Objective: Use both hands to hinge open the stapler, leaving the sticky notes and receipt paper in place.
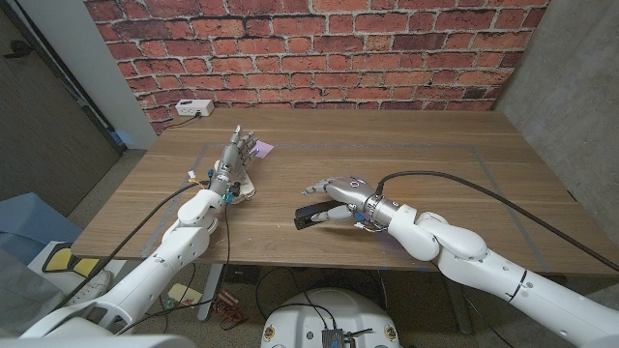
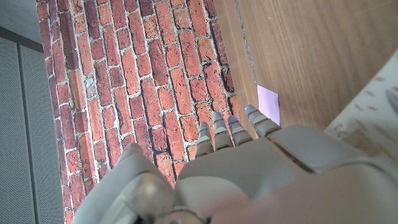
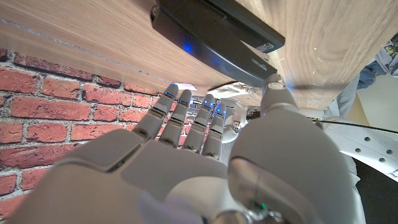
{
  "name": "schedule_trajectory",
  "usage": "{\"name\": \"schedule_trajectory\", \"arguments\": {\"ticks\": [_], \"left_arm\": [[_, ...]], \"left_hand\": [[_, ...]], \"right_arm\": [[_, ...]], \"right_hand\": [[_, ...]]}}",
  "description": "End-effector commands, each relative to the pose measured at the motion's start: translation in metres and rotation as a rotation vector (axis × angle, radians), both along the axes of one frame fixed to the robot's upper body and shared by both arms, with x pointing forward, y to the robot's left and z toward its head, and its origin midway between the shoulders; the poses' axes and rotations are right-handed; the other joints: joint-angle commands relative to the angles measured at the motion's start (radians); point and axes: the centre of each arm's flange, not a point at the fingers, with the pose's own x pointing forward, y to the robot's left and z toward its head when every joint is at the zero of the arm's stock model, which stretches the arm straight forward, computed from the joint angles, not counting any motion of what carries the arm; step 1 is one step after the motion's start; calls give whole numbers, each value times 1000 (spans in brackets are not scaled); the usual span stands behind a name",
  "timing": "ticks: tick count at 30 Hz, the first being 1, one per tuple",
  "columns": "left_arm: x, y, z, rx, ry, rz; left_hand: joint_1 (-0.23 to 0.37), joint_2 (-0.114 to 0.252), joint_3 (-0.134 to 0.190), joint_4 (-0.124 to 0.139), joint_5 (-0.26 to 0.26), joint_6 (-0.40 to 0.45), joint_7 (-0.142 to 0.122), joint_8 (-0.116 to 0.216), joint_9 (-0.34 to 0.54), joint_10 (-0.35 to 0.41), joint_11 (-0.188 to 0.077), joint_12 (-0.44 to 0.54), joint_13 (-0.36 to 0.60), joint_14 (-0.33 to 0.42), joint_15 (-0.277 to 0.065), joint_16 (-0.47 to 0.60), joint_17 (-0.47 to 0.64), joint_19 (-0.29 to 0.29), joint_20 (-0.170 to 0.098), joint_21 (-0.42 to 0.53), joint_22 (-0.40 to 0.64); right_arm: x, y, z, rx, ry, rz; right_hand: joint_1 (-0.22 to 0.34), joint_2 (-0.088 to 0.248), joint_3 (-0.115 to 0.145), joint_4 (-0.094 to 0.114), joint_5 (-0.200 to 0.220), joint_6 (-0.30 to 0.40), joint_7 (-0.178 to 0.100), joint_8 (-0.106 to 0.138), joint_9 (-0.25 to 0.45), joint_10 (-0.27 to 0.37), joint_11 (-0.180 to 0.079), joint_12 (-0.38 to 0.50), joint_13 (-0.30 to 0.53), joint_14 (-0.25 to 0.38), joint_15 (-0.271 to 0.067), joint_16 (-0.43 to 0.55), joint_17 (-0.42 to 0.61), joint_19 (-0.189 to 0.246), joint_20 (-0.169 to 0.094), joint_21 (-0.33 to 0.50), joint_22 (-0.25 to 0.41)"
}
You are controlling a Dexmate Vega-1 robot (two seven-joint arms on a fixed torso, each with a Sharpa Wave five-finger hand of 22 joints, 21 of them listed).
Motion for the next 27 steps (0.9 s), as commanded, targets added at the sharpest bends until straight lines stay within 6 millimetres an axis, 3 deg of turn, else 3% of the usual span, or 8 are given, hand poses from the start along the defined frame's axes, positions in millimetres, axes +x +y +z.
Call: {"name": "schedule_trajectory", "arguments": {"ticks": [1,11,22,24,27], "left_arm": [[0,-2,-2,5,6,-2],[-2,-1,-3,14,12,2],[-3,4,0,15,12,9],[-2,4,-1,11,13,7],[-1,2,-2,11,14,3]], "left_hand": [[0,2,-3,-1,7,11,0,2,3,10,1,4,6,7,2,1,2,8,3,-1,4],[0,3,-3,-2,7,11,0,1,3,11,2,3,6,8,2,0,2,7,2,-2,4],[0,4,-3,-2,7,10,-1,0,3,10,1,2,6,6,2,-1,2,6,3,-3,4],[0,4,-3,-2,7,9,-1,0,3,10,1,1,6,6,2,-1,2,6,2,-3,4],[0,4,-3,-2,7,9,-1,0,3,11,1,2,6,6,3,-1,2,6,2,-3,4]], "right_arm": [[3,4,-5,-54,-3,-20],[5,11,-5,-94,-3,-35],[10,17,-10,-134,17,-49],[10,18,-11,-140,10,-51],[10,19,-12,-142,11,-51]], "right_hand": [[15,3,5,-1,-4,13,-1,4,5,9,-1,11,3,11,-173,7,3,9,3,2,2],[22,10,4,1,-8,18,0,4,5,27,-1,18,7,21,-172,15,8,17,13,5,3],[41,34,2,5,-16,63,-2,13,6,65,-5,34,25,92,-179,67,42,62,21,18,6],[56,38,4,-1,-17,79,-18,16,6,72,-17,37,30,104,-182,79,53,72,25,21,7],[65,39,3,-4,-19,92,-19,20,6,81,-15,40,33,110,-182,86,59,76,25,21,8]]}}
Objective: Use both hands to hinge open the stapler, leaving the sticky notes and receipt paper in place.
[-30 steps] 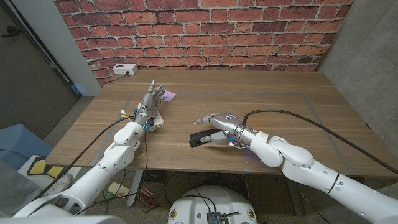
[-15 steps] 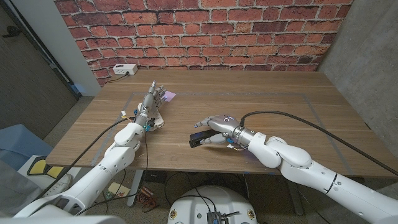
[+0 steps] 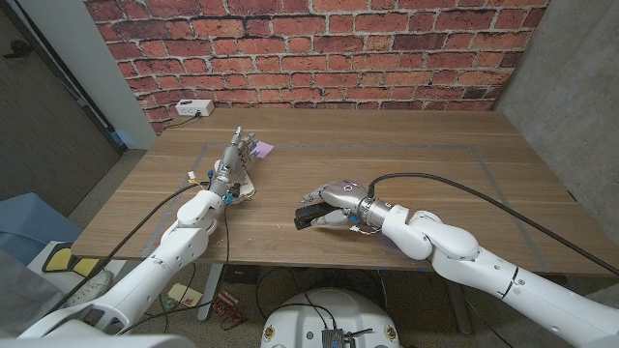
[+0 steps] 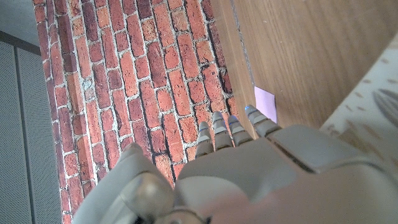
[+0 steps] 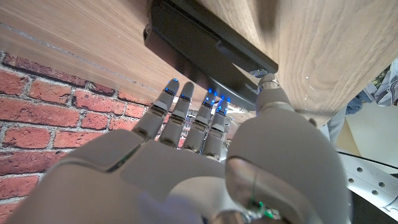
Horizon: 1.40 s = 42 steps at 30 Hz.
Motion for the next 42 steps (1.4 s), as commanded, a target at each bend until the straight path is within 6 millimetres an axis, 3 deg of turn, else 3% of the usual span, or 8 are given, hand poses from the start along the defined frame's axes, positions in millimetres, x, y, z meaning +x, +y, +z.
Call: {"name": "schedule_trajectory", "arguments": {"ticks": [1,6,8,14,30,34,35,42], "left_arm": [[2,0,-1,-2,5,-2],[4,-2,-2,2,9,-6],[4,-2,-3,0,11,-6],[5,-3,-5,-3,13,-6],[3,1,-13,-12,21,-2],[2,2,-15,-16,23,-2],[2,2,-15,-16,23,-2],[2,3,-17,-17,24,-2]], "left_hand": [[0,4,-3,-2,7,8,-3,0,3,7,-1,1,6,6,2,-1,2,5,3,-3,4],[0,4,-3,-3,7,10,0,0,3,8,-4,1,6,7,2,-1,2,5,3,-3,4],[0,4,-3,-3,7,11,1,0,3,8,-3,1,6,8,2,-1,2,5,4,-3,4],[0,4,-3,-3,7,12,1,0,3,9,0,1,6,8,3,-1,2,5,4,-3,4],[0,5,-3,-4,8,13,2,0,3,9,-1,0,6,8,4,-2,2,4,4,-3,4],[0,5,-3,-4,8,11,3,-1,3,8,-2,-1,6,7,4,-2,2,4,4,-3,4],[0,5,-3,-4,8,11,3,-1,3,8,-1,-1,6,7,4,-2,2,3,4,-3,4],[-1,5,-3,-4,8,10,1,-2,3,7,-1,-2,6,5,4,-3,2,3,3,-3,4]], "right_arm": [[3,6,-4,-30,8,-9],[2,5,-4,-26,4,-10],[2,4,-4,-23,3,-11],[2,3,-7,-17,0,-10],[3,7,-8,-13,-3,1],[3,9,-8,-9,-8,7],[3,9,-8,-8,-8,8],[2,9,-5,13,-6,16]], "right_hand": [[19,2,3,-4,-5,24,-3,12,1,21,-3,10,7,15,-179,15,13,15,0,9,3],[29,7,2,-4,-6,44,-2,16,2,41,1,19,14,35,-180,33,28,26,0,12,4],[51,11,2,-9,-8,95,-25,31,4,83,-18,39,25,43,-181,48,46,27,-4,10,6],[91,14,-4,-8,-11,206,-47,57,5,167,-38,80,48,23,-183,58,80,33,-18,9,8],[165,55,0,-3,-8,370,-46,76,2,298,-48,144,83,60,-188,75,128,29,-47,9,10],[173,69,-1,2,-7,422,-46,81,2,347,-50,169,94,94,-189,80,137,28,-54,9,10],[181,75,-1,2,-6,437,-48,77,1,369,-50,181,99,139,-191,93,147,33,-56,12,10],[226,104,18,-7,-4,450,-50,69,8,370,-52,187,112,170,-193,92,162,12,-80,7,12]]}}
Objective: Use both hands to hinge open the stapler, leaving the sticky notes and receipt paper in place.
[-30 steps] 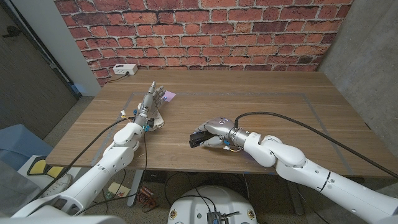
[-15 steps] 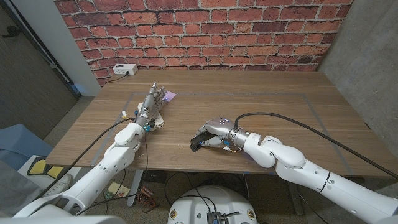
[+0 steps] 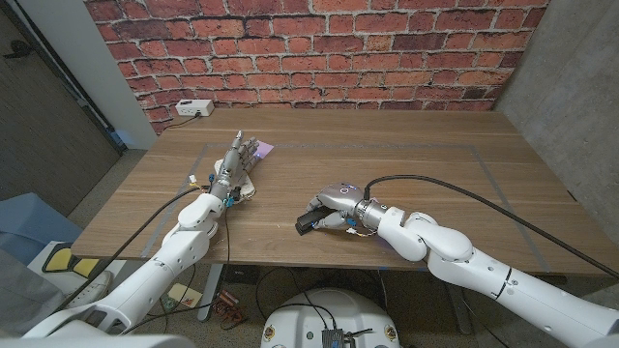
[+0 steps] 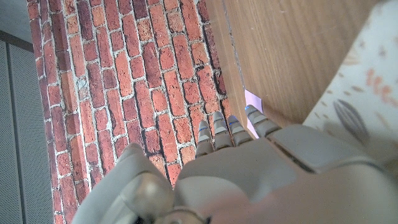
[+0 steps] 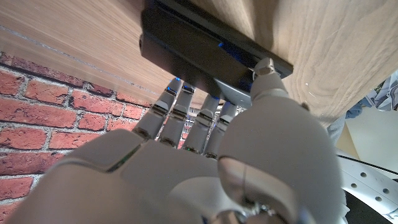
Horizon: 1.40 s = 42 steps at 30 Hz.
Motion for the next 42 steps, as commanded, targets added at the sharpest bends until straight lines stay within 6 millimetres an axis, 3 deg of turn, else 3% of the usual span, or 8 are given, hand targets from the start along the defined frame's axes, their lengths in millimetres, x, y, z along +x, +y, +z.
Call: {"name": "schedule_trajectory", "arguments": {"ticks": [1,7,9,11,18,25,42], "left_arm": [[-1,3,-4,-6,3,2],[0,4,-6,-8,4,1],[-1,4,-6,-16,-1,-7],[-1,3,-5,-24,-7,-20],[-1,3,-5,-22,-9,-19],[-2,1,-6,-34,-19,-41],[-15,-6,-3,7,-62,-17]], "left_hand": [[-1,5,-4,-4,8,5,-4,-2,3,7,-1,-2,6,5,4,-3,2,3,4,-3,4],[-1,6,-4,-4,8,4,-4,-2,3,5,-2,-3,6,5,4,-3,2,3,3,-3,4],[-2,6,-4,-4,8,3,-4,-2,3,6,-1,-3,6,5,4,-3,2,3,3,-3,4],[-2,6,-4,-4,8,3,-4,-2,3,6,-1,-3,6,5,4,-3,2,3,3,-3,4],[-2,6,-4,-4,8,3,-4,-2,3,7,-3,-3,6,4,4,-3,2,3,3,-3,4],[-3,6,-4,-4,8,3,-5,-2,3,8,-4,-3,6,5,3,-3,2,3,3,-3,4],[-3,7,-4,-5,8,10,-5,0,3,15,-6,-1,6,10,0,-1,2,3,0,-3,4]], "right_arm": [[-1,2,3,25,-1,17],[-3,2,5,52,-6,34],[-3,1,7,69,-2,46],[-3,1,7,75,-2,47],[-3,-2,8,120,-13,58],[-4,-6,9,153,-18,59],[-10,-22,18,282,-50,74]], "right_hand": [[64,61,19,0,5,37,-33,-5,9,33,-37,5,9,11,-177,-1,9,-9,-18,-1,3],[79,70,26,2,5,32,-33,-10,12,25,-37,2,17,13,-177,-3,17,-5,-36,4,5],[92,74,34,11,4,30,-32,-17,16,26,-37,-4,18,41,-178,-5,29,47,-102,27,6],[96,73,37,14,4,31,-31,-20,17,27,-26,-12,10,62,-179,-6,33,61,-117,34,7],[101,74,41,17,4,38,-24,-20,17,40,-17,-14,7,77,-179,-14,34,62,-120,36,7],[109,68,42,15,5,51,-11,-19,17,55,-8,-14,3,93,-179,-20,37,53,-106,33,7],[118,69,45,15,7,54,-7,-22,16,61,-12,-16,5,105,-179,-28,41,48,-98,32,8]]}}
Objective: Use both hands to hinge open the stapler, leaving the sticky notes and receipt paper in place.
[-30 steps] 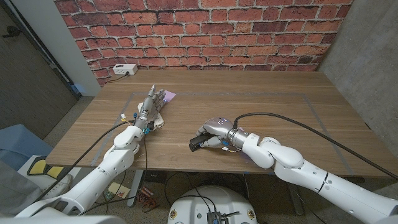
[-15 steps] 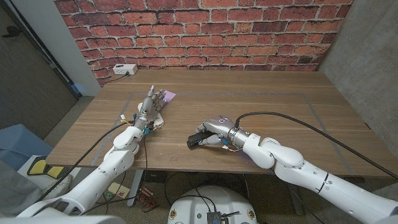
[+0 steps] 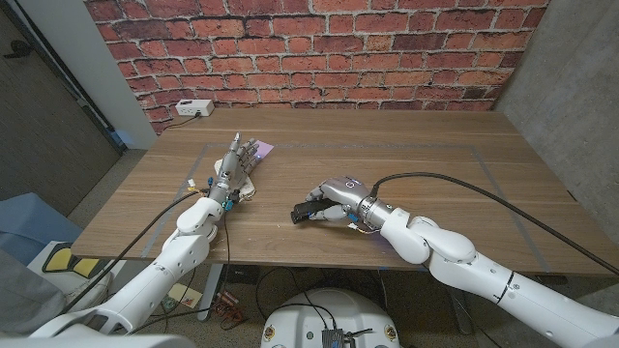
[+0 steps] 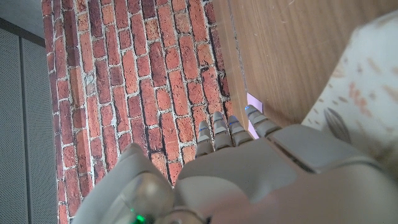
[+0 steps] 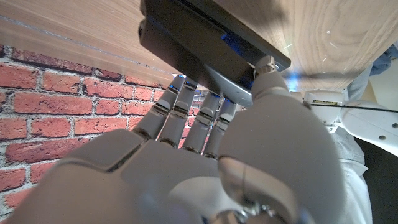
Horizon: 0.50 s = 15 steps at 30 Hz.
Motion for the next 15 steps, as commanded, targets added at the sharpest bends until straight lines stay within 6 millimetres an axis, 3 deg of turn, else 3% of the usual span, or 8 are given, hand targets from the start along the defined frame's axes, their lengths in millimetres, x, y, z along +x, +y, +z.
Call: {"name": "schedule_trajectory", "arguments": {"ticks": [1,11,15], "left_arm": [[-12,-7,6,36,-45,19],[-20,-15,10,48,-79,20],[-24,-17,11,46,-90,21]], "left_hand": [[-3,7,0,-1,8,18,-5,3,3,17,-2,1,6,13,-2,0,2,5,0,-2,4],[2,10,3,-5,7,50,10,11,3,40,-14,8,6,31,-8,4,1,15,-8,0,3],[9,12,6,-10,6,96,-36,22,3,62,-25,13,7,41,-18,4,1,17,-7,0,3]], "right_arm": [[-6,-11,6,82,-25,9],[-10,-20,9,174,-22,37],[-11,-25,11,215,-22,45]], "right_hand": [[97,90,27,18,5,33,-25,5,3,23,-17,4,0,11,-166,-4,3,-1,-80,0,3],[98,91,27,20,5,34,-25,4,3,27,-18,5,3,19,-166,-5,6,3,-75,2,4],[98,91,27,21,5,35,-26,3,3,28,-17,6,5,23,-165,-5,8,4,-74,3,4]]}}
